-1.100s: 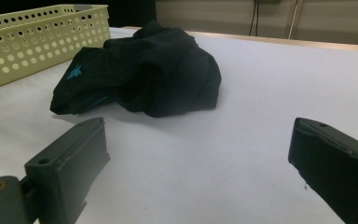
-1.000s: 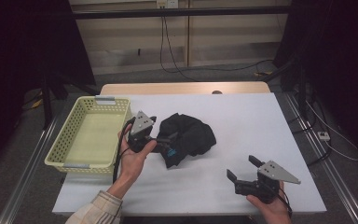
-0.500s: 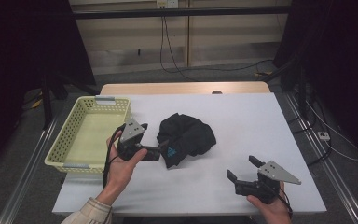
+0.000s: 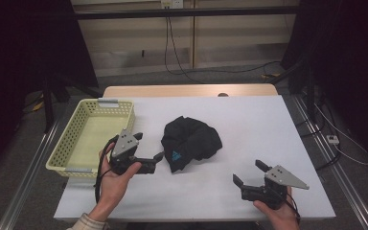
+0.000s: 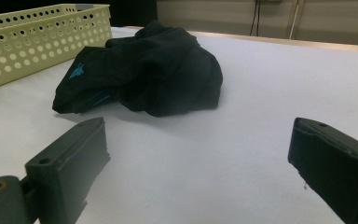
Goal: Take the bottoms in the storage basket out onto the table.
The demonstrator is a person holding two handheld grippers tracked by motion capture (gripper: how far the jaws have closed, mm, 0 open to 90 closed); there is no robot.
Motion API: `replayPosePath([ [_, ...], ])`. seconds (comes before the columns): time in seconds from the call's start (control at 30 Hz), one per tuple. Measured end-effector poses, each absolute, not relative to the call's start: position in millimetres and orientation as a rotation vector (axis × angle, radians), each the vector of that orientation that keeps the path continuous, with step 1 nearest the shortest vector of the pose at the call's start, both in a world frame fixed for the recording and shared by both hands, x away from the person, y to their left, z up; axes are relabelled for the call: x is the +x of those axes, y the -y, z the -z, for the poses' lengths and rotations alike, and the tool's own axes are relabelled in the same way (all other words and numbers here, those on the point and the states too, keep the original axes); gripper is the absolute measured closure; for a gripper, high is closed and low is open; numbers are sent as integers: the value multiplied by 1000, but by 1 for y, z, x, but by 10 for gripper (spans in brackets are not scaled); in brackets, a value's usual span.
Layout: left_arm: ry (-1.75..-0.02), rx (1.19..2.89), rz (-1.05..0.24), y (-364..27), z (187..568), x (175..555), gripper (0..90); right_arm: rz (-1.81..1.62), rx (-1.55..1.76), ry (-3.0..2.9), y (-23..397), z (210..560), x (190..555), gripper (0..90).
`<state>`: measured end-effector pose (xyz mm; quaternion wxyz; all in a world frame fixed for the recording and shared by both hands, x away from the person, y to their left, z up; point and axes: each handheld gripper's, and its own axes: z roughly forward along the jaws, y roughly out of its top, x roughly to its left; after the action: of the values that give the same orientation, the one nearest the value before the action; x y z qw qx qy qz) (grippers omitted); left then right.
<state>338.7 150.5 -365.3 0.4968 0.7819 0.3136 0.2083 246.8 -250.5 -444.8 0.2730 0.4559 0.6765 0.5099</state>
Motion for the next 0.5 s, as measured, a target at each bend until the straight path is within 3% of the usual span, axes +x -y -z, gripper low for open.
replayPosePath([
  [0.5,-836,1862,-523,-188,383,337,67,-1373,1230,-1814,251,445,247,47],
])
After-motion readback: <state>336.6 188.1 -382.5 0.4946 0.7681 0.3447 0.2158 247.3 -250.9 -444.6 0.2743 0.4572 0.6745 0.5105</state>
